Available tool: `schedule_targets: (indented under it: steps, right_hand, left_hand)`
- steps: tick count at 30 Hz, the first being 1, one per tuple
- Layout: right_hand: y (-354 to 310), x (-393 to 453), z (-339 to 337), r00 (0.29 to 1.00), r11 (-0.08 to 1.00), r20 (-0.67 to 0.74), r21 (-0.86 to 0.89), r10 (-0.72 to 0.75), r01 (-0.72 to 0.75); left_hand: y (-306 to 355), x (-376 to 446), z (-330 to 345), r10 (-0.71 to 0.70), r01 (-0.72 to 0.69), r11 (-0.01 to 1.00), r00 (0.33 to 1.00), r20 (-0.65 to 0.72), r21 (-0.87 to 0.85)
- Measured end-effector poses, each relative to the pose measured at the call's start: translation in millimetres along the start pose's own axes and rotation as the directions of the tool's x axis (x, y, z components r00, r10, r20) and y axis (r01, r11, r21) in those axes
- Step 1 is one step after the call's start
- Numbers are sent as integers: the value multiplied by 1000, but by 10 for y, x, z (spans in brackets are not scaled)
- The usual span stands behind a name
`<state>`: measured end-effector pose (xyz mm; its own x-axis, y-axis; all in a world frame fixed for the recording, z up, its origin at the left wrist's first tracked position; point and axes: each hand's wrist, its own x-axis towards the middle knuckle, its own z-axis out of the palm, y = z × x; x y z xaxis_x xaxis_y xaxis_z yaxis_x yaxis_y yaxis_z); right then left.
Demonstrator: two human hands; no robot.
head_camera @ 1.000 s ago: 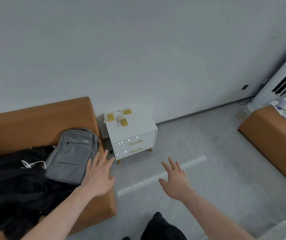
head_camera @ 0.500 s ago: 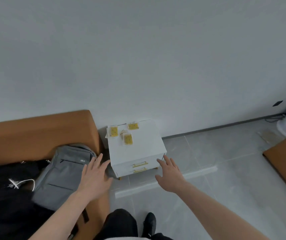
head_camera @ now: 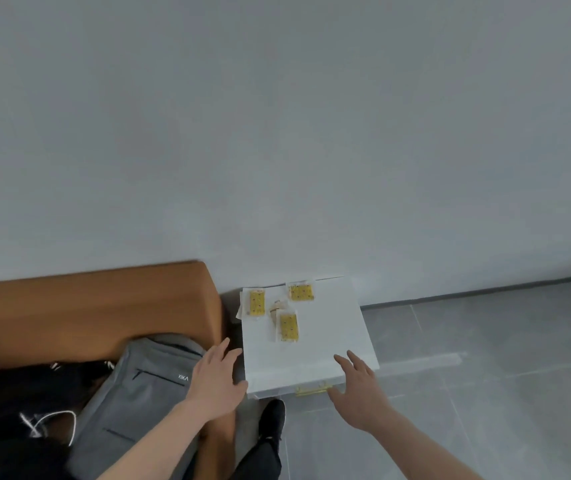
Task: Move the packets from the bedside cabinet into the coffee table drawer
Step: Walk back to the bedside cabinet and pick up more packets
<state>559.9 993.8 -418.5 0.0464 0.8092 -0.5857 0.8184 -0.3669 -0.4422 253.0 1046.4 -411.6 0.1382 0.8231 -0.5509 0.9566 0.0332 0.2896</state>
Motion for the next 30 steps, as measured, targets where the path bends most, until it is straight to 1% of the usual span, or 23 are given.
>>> schedule_targets:
  steps: [5, 7, 9, 11, 13, 15, 18, 20, 23, 26, 28, 30]
  right_hand:
    - [-295, 820, 73, 992, 988, 45, 97, 118, -122]
    - [-404, 1152, 143, 987, 976, 50, 147, 154, -160]
    - [-461, 1494, 251, 983, 967, 53, 181, 174, -181]
    - [-487, 1826, 413, 978, 958, 55, 197, 201, -208]
    - [-475, 2191, 586, 977, 954, 45, 211, 207, -212]
    - [-442, 2578, 762, 977, 951, 22, 227, 211, -210]
    - [-372, 3080, 1034, 971, 946, -4, 224, 240, -233]
    - [-334, 3352, 1213, 965, 940, -22, 233, 262, -250]
    - [-319, 3693, 1447, 949, 924, -58, 256, 310, -286]
    - [-290, 3887, 1647, 924, 908, -114, 263, 364, -325]
    - [-267, 3959, 1705, 916, 887, -91, 301, 392, -349]
    - [-256, 3981, 1696, 920, 869, -40, 348, 390, -353]
  left_hand:
    - [-112, 1171, -69, -91, 116, 972, 988, 125, -205]
    - [-157, 1608, -38, -149, 198, 927, 974, 173, -317]
    - [-209, 2033, 34, -226, 282, 877, 957, 184, -388]
    - [-248, 2464, 140, -283, 329, 837, 944, 170, -438]
    - [-281, 2875, 299, -308, 334, 813, 942, 135, -477]
    - [-327, 3235, 515, -334, 325, 811, 940, 71, -487]
    - [-449, 3621, 888, -403, 354, 813, 915, -7, -463]
    - [-558, 3773, 1103, -439, 370, 797, 898, -37, -477]
    - [-712, 3938, 1354, -486, 354, 758, 867, -111, -548]
    - [-787, 3982, 1516, -506, 337, 746, 848, -160, -574]
    - [-792, 3971, 1548, -536, 340, 719, 827, -171, -606]
    - [-796, 3955, 1537, -550, 354, 686, 824, -134, -636]
